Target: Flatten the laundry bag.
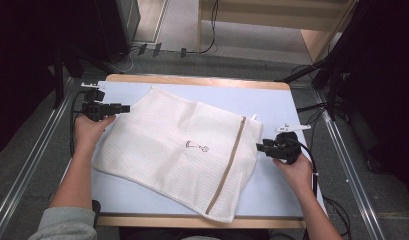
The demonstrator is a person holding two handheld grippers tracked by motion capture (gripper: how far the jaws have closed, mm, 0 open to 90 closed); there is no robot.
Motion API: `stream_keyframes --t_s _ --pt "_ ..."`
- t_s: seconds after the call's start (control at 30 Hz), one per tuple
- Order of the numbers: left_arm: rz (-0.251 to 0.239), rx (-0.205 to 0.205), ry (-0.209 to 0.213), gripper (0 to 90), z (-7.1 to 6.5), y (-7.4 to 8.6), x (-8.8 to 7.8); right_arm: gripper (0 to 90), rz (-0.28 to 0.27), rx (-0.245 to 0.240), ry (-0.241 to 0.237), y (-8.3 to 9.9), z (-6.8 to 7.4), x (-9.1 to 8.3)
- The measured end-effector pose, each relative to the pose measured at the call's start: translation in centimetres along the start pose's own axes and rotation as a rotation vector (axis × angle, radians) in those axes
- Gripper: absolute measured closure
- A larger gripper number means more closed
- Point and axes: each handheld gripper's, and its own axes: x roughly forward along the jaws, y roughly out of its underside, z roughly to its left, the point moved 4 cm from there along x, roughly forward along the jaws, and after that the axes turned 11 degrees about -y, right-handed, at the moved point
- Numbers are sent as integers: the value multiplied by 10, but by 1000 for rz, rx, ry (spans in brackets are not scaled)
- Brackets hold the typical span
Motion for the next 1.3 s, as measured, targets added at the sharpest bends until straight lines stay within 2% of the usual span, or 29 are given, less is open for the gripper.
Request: stream_keyframes --t_s 0.13,0.2,0.27,0.33,0.37,0.4,0.43,0.53,0.6,0.63,0.8,0.87,0.93,1.03,1.07,1.13,1.17,1.2,1.23,1.3 --pt "17 6 -16 473 -1 18 -17 618 -29 -8 0 -9 -8 4" --pt "32 24 -35 473 -1 29 -23 618 -26 -22 6 -13 -13 8" --pt "36 27 -42 474 -2 33 -27 620 -23 -15 10 -16 -18 11" --pt "28 14 -53 474 -3 48 -37 620 -24 -6 13 -19 -23 13" --pt "28 14 -53 476 -3 48 -37 620 -24 -6 13 -19 -23 13" --pt "33 20 -63 476 -5 61 -45 620 -30 7 14 -22 -29 14" --pt "32 27 -77 477 -5 66 -49 617 -31 11 14 -23 -32 15" --pt "17 10 -83 479 -4 79 -59 599 -36 22 16 -27 -40 19" --pt "20 4 -81 479 -3 83 -62 591 -39 21 19 -28 -42 21" --pt "28 0 -88 481 -4 91 -64 569 -37 15 25 -31 -46 25" --pt "51 -4 -84 482 -6 106 -68 536 -17 15 51 -37 -54 34" --pt "72 6 -86 477 -6 111 -65 495 -36 19 62 -43 -63 41" --pt "78 2 -89 476 -6 111 -62 487 -38 25 61 -44 -65 43" --pt "67 5 -109 493 -8 110 -57 468 2 27 86 -44 -73 54" --pt "56 6 -121 502 -8 110 -54 494 -8 21 90 -42 -75 56" --pt "61 0 -117 499 -7 110 -51 507 -12 32 92 -42 -75 56" --pt "93 6 -123 498 -7 113 -45 545 -10 46 89 -42 -74 55" --pt "93 6 -123 499 -7 113 -45 545 -10 46 89 -42 -74 55" --pt "88 12 -131 506 -7 113 -43 605 -2 52 97 -42 -72 55" --pt "85 0 -123 546 -7 114 -43 662 1 55 101 -42 -72 54"
